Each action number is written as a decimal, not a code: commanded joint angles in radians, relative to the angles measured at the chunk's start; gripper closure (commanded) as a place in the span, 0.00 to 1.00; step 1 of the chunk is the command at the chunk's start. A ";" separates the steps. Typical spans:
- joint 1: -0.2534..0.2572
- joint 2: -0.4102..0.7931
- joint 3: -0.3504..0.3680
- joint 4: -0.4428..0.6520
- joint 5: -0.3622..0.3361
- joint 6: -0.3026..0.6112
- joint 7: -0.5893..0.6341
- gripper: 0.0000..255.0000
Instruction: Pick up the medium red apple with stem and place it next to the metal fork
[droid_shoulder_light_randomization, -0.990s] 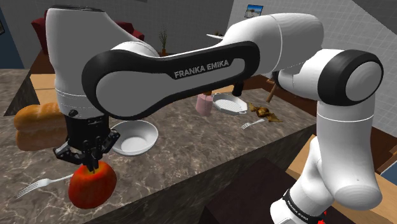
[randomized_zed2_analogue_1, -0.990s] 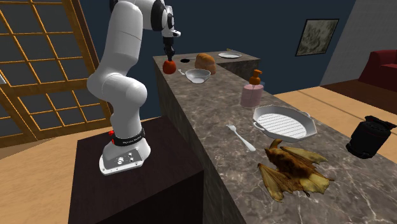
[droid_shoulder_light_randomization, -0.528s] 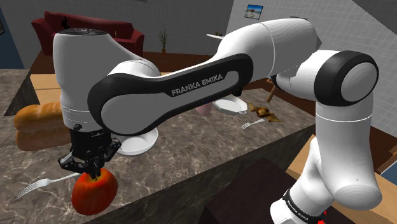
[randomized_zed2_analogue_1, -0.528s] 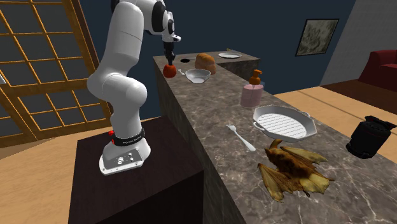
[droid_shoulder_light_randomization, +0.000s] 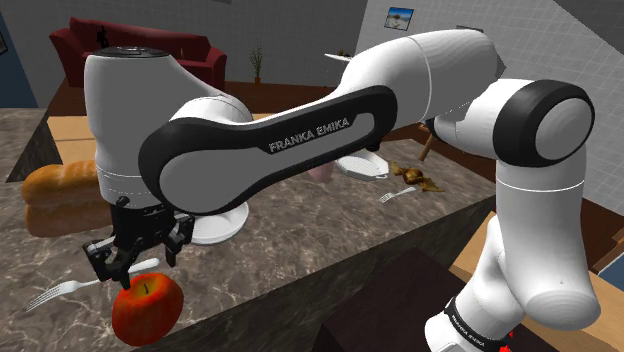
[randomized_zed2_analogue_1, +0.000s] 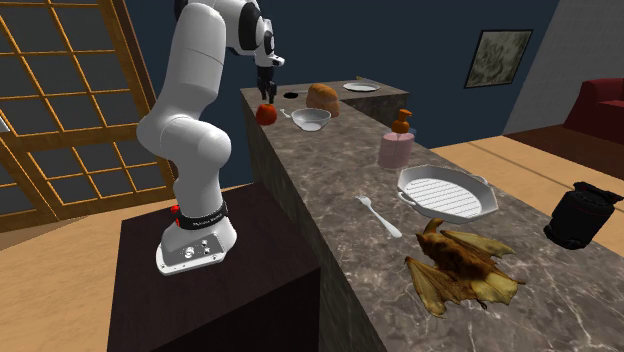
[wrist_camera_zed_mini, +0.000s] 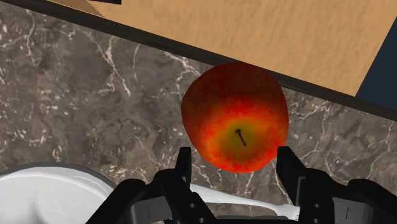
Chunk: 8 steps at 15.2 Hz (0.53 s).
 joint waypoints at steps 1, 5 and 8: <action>0.000 0.000 0.000 0.000 0.000 0.000 0.000 0.00; -0.002 -0.012 0.003 0.016 0.006 -0.027 -0.004 0.00; -0.005 -0.040 0.011 0.069 0.021 -0.105 -0.014 0.00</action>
